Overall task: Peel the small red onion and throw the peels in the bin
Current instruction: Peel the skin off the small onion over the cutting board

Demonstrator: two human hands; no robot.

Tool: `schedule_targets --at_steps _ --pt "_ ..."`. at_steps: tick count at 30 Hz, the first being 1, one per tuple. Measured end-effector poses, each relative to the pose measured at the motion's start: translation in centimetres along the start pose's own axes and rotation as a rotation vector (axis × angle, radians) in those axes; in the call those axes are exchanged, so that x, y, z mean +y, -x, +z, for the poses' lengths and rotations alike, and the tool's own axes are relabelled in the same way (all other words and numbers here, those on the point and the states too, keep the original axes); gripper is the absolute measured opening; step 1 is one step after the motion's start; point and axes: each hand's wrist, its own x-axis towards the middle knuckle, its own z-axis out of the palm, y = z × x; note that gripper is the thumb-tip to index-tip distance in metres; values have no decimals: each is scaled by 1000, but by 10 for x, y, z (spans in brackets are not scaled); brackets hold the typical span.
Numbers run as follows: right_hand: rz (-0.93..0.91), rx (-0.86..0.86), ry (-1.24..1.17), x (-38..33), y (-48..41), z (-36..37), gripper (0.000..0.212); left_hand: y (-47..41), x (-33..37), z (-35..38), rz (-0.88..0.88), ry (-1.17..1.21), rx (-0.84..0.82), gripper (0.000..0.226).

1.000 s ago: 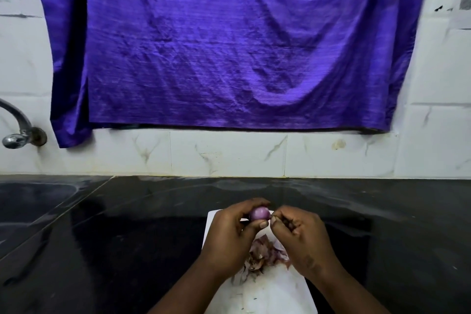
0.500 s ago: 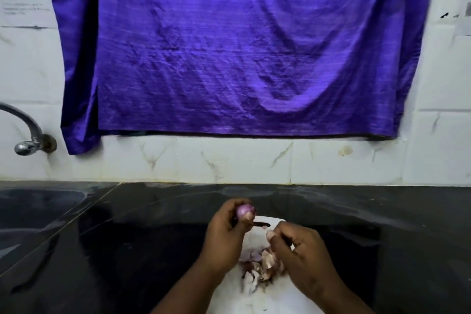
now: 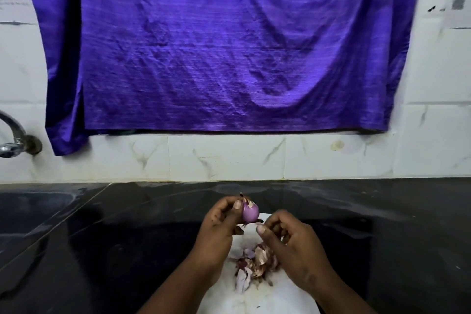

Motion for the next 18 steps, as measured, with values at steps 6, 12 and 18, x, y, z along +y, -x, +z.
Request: schedule_targets --at_steps 6,12,18 --pt "142 -53 -519 -2 -6 8 44 3 1 2 7 84 -59 18" --pt "146 -5 -570 -2 -7 10 37 4 5 2 47 47 -70 11" --pt "216 -49 -677 -7 -5 5 38 2 6 -3 134 -72 4 9"
